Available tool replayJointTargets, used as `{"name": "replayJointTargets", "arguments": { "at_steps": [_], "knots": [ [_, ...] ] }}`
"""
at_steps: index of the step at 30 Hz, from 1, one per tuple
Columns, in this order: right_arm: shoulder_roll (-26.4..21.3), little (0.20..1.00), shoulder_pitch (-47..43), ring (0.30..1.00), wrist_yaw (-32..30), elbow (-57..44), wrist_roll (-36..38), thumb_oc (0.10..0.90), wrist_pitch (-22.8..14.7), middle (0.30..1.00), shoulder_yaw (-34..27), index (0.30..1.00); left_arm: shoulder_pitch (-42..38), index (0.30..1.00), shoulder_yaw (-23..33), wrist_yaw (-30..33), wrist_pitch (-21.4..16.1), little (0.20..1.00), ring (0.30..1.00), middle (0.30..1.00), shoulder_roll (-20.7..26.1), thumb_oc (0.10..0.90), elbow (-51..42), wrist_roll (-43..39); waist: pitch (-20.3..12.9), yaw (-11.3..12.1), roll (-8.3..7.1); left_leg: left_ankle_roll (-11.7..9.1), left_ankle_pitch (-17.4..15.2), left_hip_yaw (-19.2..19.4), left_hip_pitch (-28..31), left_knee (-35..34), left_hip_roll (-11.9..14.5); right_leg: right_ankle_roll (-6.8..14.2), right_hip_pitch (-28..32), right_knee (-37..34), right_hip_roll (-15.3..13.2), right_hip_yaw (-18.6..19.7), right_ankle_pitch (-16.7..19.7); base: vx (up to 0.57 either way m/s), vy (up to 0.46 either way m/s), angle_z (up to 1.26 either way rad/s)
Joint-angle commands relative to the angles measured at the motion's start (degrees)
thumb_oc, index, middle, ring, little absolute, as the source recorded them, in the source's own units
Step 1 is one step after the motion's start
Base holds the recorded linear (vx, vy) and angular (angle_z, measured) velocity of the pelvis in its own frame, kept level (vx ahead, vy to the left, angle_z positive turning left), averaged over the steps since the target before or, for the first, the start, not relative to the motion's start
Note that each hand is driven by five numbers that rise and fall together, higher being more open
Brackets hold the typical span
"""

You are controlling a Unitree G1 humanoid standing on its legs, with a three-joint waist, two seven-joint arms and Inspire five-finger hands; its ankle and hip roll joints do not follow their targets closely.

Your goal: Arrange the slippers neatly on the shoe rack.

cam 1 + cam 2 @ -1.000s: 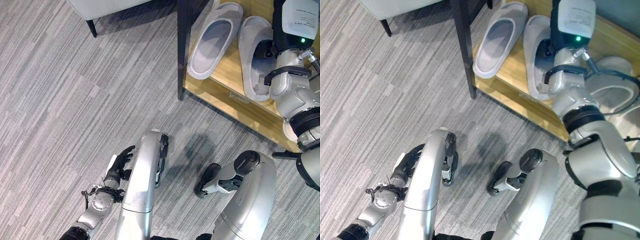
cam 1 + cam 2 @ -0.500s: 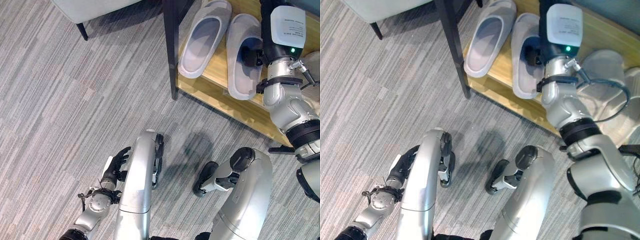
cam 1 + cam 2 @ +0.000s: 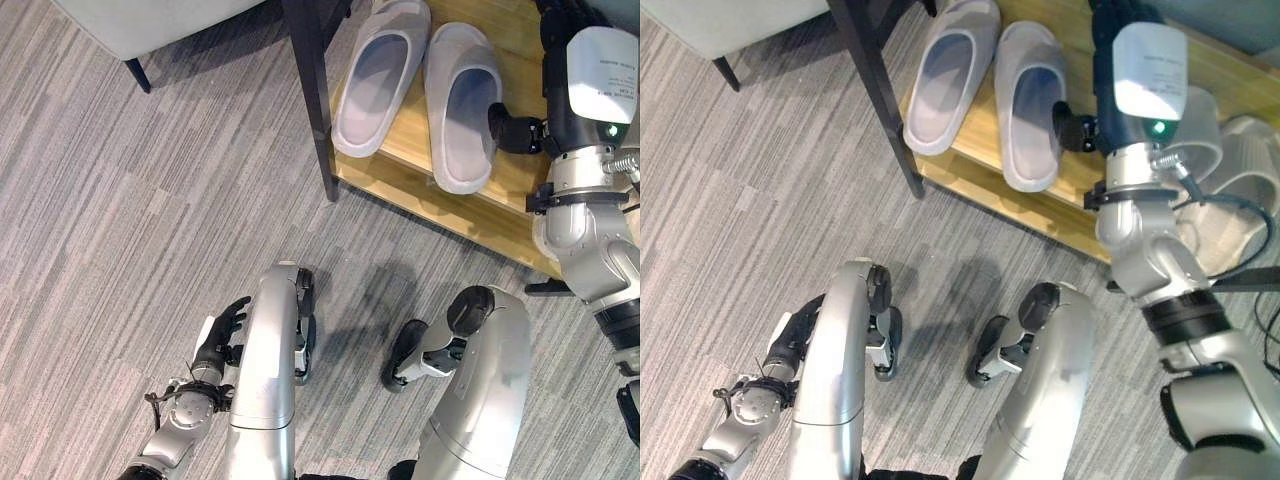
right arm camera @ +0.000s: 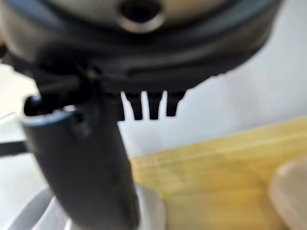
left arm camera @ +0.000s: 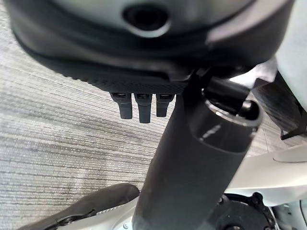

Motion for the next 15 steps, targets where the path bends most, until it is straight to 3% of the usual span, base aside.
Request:
{"name": "replayJointTargets", "arguments": {
  "at_steps": [1,15],
  "knots": [
    [-0.64,0.9,-3.39,0.9,-4.03,-7.38,3.89,0.8,-5.23,0.9,-4.36,0.9,-0.53,0.9,-0.15,1.29,-2.79,0.9,0.9,0.9,-0.65,0.8,-4.95,1.18,-2.28,2.14,-1.65,-4.47,0.14,0.75,-2.32,-1.77,2.8,-1.76,4.37,7.94,1.49,3.5,-1.44,0.0,0.0,0.0],
    [9.83,0.9,1.06,0.9,-2.17,-6.49,19.65,0.8,-11.26,0.9,-4.38,0.9,-2.8,0.9,-1.32,2.17,-2.94,0.9,0.9,0.9,-1.14,0.8,-3.43,1.57,-2.28,2.0,-1.91,-4.56,0.34,1.47,-2.32,-2.0,2.9,-1.7,4.37,8.14,1.09,3.4,-1.4,0.0,0.0,0.0]
  ]
}}
